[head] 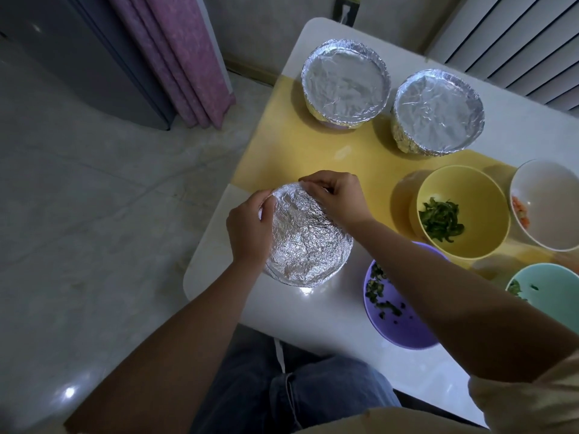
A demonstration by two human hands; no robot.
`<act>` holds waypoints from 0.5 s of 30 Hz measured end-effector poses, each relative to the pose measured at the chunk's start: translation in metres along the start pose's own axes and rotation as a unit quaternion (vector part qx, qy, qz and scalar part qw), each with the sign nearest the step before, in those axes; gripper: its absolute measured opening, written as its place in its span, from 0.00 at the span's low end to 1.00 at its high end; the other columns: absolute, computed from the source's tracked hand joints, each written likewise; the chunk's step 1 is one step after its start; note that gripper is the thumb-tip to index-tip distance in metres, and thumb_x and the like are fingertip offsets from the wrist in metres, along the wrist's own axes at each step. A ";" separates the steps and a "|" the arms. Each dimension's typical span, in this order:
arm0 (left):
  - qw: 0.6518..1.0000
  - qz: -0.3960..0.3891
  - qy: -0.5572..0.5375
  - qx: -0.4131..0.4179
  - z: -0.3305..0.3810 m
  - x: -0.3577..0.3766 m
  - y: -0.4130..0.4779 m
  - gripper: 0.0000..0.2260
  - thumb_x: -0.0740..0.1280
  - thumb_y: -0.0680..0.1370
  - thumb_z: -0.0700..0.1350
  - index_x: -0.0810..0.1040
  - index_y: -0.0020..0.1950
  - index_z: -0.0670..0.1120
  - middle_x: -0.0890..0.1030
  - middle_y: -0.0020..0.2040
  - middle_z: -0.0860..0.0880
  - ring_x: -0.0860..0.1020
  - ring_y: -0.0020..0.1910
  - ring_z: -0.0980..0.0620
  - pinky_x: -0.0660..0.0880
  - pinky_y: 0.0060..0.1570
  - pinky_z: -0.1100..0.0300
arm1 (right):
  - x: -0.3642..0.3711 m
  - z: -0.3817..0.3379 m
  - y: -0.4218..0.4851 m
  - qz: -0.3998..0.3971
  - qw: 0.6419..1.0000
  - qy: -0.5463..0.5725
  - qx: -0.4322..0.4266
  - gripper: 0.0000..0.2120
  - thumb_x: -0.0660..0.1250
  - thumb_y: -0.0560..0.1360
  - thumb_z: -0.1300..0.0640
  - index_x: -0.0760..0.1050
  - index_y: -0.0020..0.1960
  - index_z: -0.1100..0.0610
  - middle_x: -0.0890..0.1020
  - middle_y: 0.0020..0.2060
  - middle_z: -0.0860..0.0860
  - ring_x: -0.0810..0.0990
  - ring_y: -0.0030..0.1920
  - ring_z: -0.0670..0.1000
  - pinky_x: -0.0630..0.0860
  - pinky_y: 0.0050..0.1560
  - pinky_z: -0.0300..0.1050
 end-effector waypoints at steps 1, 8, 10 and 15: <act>1.000 0.001 0.000 0.001 0.000 0.000 0.000 0.09 0.67 0.79 0.43 0.84 0.55 0.42 0.86 0.46 0.44 0.84 0.45 0.44 0.71 0.42 0.61 | 0.001 -0.001 0.000 0.004 1.000 -0.018 -0.016 0.07 0.70 0.76 0.59 0.83 0.50 0.61 0.82 0.34 0.39 0.76 0.31 0.33 0.66 0.35 0.26; 0.999 -0.005 0.021 0.032 -0.001 0.000 0.002 0.10 0.66 0.80 0.44 0.83 0.55 0.42 0.86 0.47 0.44 0.84 0.45 0.45 0.75 0.43 0.58 | 0.003 -0.004 -0.003 -0.003 0.992 -0.098 -0.081 0.09 0.68 0.78 0.56 0.80 0.55 0.58 0.85 0.42 0.47 0.80 0.38 0.41 0.73 0.42 0.35; 0.999 -0.005 0.019 0.035 -0.001 0.000 0.002 0.09 0.66 0.79 0.44 0.83 0.55 0.42 0.86 0.46 0.44 0.84 0.45 0.44 0.76 0.43 0.57 | 0.001 -0.004 -0.004 -0.012 0.992 -0.092 -0.084 0.08 0.69 0.77 0.58 0.79 0.55 0.58 0.83 0.41 0.43 0.78 0.37 0.35 0.69 0.40 0.29; 0.998 0.004 0.041 0.053 0.004 0.000 0.002 0.07 0.65 0.80 0.41 0.83 0.51 0.41 0.86 0.41 0.44 0.83 0.39 0.42 0.69 0.36 0.60 | 0.003 -0.002 0.002 -0.009 0.995 -0.078 -0.057 0.05 0.69 0.77 0.60 0.82 0.50 0.59 0.80 0.36 0.42 0.76 0.34 0.31 0.66 0.38 0.24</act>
Point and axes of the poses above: each hand's wrist, its own y-axis towards the middle knuckle, its own x-axis out of the palm, z = x × y, the point moved 3 cm from there along y, towards the middle knuckle
